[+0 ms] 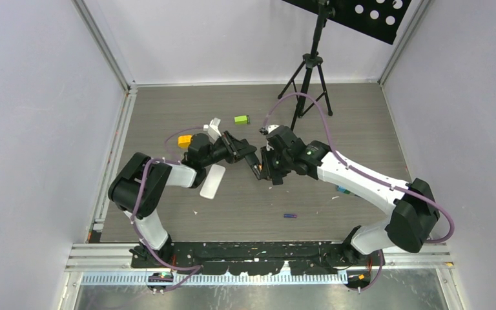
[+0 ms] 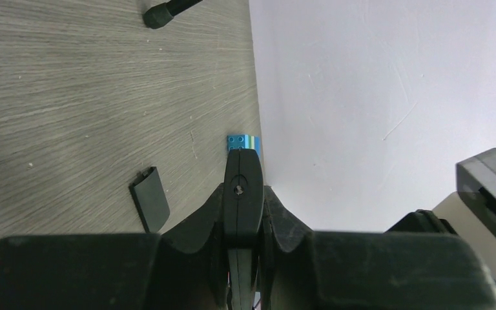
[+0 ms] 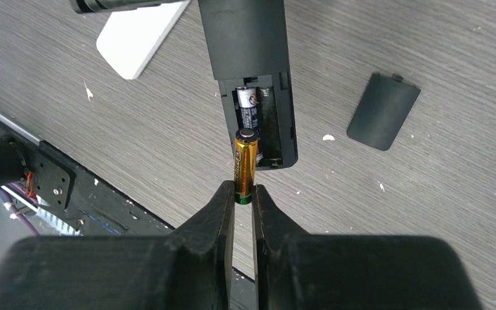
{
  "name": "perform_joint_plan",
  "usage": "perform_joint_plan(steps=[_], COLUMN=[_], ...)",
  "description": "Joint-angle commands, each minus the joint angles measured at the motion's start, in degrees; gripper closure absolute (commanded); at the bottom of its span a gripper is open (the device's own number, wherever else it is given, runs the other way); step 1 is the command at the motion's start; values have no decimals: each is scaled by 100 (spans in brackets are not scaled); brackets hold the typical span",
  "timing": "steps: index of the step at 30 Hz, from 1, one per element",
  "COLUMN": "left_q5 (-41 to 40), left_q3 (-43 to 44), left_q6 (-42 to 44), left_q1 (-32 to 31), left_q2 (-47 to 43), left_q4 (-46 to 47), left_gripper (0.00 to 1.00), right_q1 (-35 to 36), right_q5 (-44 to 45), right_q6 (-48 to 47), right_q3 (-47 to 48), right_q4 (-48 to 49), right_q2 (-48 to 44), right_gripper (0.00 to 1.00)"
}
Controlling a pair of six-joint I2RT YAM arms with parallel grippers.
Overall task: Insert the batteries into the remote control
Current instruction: Load the battery into the remote control.
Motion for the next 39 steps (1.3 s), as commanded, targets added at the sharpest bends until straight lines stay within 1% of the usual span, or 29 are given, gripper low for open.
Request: perform_joint_plan(steps=[1,11,15,20,26,35,37,39], left_q5=[108,335,374,443,501,536,531,523], left_q3=[-24,76,85,63,69,57,48,51], left_q6=[-102,-239,-233,-264,-291,-325,-379,-524], left_q1=[3,3,-3,-13,-24,-24,-24,-24], left_q2=[62,214,220,245,285,307,319,341], left_q4=[605,770,781,866,989,1005,1034,1061], left_gripper=[100,100,100,100,100,100,100,100], right_q1=[39,46,56,65,66,65,66,53], right_q5=[-141,32,92,178,63,84,168,364], right_q6=[-236,-411,-398,-380,-456,-359,-309,-202], right_q3=[288,321,331,323,332,323,323,304], right_q4=[-98,-152,-175,-141,-116,-48,-36,-11], right_q2=[43,303,383,450,553,581,537,429], right_gripper=[91,89,83,80,73,69,66,60])
